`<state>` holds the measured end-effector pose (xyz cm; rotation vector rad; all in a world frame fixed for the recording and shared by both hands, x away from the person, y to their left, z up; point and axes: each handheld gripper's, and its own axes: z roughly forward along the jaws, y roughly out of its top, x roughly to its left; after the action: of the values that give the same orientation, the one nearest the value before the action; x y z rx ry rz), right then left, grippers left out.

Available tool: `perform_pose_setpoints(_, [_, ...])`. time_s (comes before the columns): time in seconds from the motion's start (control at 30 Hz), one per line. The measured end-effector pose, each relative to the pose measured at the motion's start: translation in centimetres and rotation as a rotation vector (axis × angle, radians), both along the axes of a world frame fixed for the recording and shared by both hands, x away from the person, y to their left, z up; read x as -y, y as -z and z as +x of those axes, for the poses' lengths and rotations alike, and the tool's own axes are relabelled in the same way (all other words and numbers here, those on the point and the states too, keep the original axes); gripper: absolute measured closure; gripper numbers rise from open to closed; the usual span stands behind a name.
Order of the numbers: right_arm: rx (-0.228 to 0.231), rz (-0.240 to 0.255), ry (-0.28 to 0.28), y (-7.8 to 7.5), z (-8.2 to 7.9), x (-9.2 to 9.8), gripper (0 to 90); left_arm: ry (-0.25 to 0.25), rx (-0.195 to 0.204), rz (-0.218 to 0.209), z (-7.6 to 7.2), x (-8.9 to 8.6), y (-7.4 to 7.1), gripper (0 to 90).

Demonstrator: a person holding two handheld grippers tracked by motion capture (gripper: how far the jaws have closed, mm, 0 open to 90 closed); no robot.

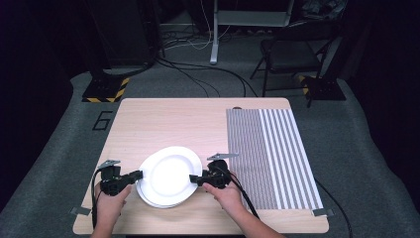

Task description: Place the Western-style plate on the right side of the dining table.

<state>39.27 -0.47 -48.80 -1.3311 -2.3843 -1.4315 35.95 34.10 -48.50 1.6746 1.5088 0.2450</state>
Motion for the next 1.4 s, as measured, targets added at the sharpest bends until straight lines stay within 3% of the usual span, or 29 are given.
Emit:
perform_pose_setpoints(0.8, [0.026, 0.037, 0.031, -2.0, 0.0, 1.3, 55.9, 0.04, -0.004, -0.003, 0.3, 1.5, 0.5, 78.5])
perform_pose_setpoints(1.07, [0.013, 0.043, 0.028, -2.1, 0.1, 1.5, 59.0, 0.035, -0.014, -0.016, 0.4, 1.7, 0.6, 77.3])
perform_pose_setpoints(1.27, [0.003, 0.053, 0.034, -2.3, 0.1, 1.8, 61.6, 0.054, -0.026, -0.017, 0.6, 2.4, 0.6, 69.6])
perform_pose_setpoints(1.4, [-0.004, 0.065, 0.029, -2.4, 0.2, 1.9, 62.1, 0.056, -0.044, -0.048, 0.7, 2.4, 0.7, 68.1])
